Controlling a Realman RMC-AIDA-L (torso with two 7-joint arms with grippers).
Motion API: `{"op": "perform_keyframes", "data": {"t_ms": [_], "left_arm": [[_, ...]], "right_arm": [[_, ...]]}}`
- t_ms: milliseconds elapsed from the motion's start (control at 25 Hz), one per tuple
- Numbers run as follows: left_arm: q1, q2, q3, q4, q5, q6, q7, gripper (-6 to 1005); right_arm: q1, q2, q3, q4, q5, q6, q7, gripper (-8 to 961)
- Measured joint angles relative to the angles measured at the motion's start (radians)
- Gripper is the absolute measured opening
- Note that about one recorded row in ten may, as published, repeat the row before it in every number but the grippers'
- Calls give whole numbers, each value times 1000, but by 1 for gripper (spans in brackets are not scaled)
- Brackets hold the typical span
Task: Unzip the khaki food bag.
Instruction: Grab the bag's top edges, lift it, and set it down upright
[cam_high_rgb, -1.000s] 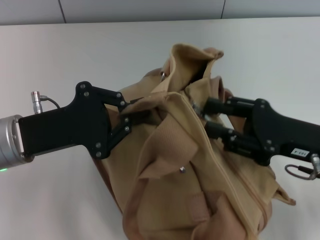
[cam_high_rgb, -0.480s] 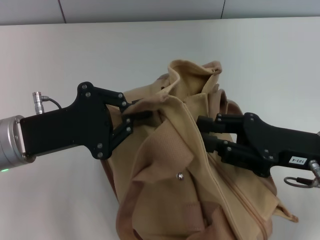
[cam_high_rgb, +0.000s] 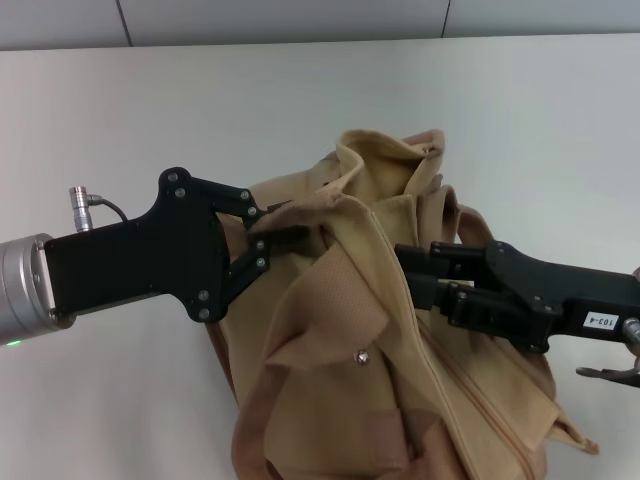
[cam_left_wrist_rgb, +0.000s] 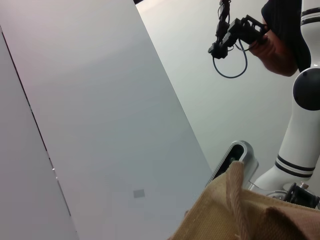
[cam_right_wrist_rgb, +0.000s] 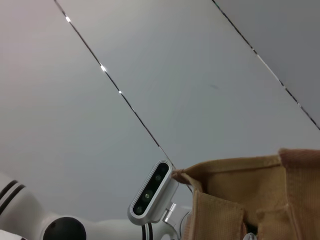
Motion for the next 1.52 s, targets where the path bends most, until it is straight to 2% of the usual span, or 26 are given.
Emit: {"op": "perform_keyframes", "data": {"t_ms": [680,1000,1200,1520], "left_arm": [[-8,0,1,1,-14,4,13,91],[-6,0,1,2,-38,34,44,94],[-1,0,1,-4,-104,46,91,95],[-21,0,0,-23,-170,-14,172,98]], "right_arm": [[7,-11,-1,-4,-16,-71,186,390],[-11,-4,9,1,-13,29,238,391],[-27,-3,15,-1,-5,48,244,391],[-12,6,16,5,12,70,209,392]]}}
